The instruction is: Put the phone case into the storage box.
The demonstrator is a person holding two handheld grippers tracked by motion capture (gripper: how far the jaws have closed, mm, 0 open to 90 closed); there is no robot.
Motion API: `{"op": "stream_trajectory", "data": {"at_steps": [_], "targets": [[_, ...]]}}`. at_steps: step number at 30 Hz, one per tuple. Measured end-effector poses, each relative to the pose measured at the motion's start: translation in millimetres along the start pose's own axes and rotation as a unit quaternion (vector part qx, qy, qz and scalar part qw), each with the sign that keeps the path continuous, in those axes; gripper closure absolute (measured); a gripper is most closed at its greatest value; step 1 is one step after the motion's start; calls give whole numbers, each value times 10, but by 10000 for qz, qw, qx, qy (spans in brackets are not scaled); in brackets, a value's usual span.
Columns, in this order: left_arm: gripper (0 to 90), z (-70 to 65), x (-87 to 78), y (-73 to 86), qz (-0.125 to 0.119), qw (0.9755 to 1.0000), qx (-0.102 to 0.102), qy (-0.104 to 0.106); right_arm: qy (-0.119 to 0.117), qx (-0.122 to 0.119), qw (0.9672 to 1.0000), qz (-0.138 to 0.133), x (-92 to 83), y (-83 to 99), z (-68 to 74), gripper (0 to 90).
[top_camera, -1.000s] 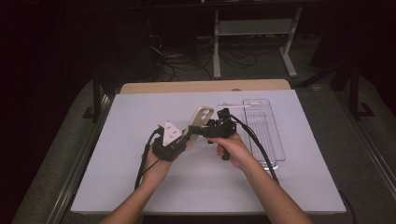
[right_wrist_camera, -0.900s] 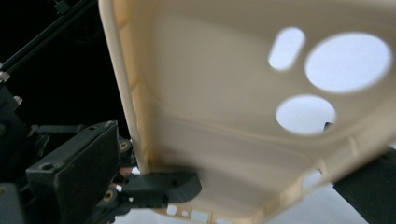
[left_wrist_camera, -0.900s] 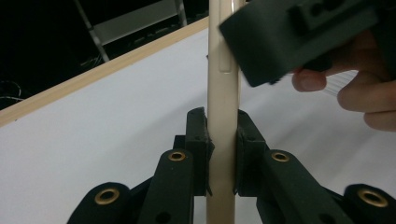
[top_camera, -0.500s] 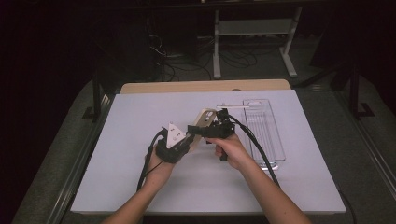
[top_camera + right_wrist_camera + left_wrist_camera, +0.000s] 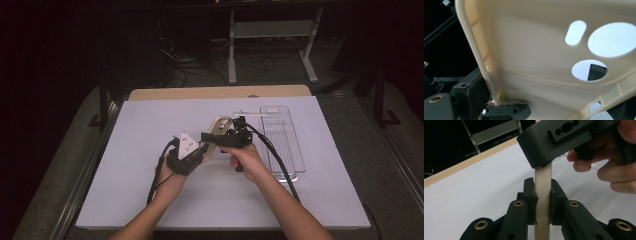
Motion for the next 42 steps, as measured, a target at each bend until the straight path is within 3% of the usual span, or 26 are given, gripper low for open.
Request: {"op": "stream_trajectory", "data": {"at_steps": [9,15,21,24,25,26,28,34,42], "targets": [[773,12,5,10,21,10000,-19,38,47,-16,10000,-19,-5,4,14,98],[609,41,20,27,109,9999,-35,126,111,-59,9999,-44,-14,-1,1,100],[469,59,26,50,237,9987,-127,432,149,-138,9997,-97,-21,-12,-27,101],[400,82,12,69,420,9973,-51,592,190,-163,9997,-85,-28,-12,-39,101],[373,73,9,79,447,9968,-162,642,193,-166,9996,-83,-30,-13,-39,101],[340,103,-2,83,533,9962,-7,685,205,-174,9996,-78,-32,-13,-41,101],[291,117,-14,95,587,9952,-99,777,228,-188,9995,-80,-34,-16,-38,101],[160,236,-73,178,734,9922,-84,1001,249,-188,9995,-83,-44,-18,-47,101],[78,361,-202,325,850,9884,-94,1257,274,-265,9993,-33,-49,-12,-54,101]]}}
Point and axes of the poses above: each handheld gripper's, and its own axes: x roughly forward along the jaws, y roughly out of its underside, z roughly to its left, the point moved 4 cm from there along x, roughly forward along the jaws, and after that the axes turned 7 degrees about -z, right-handed, at the moved point
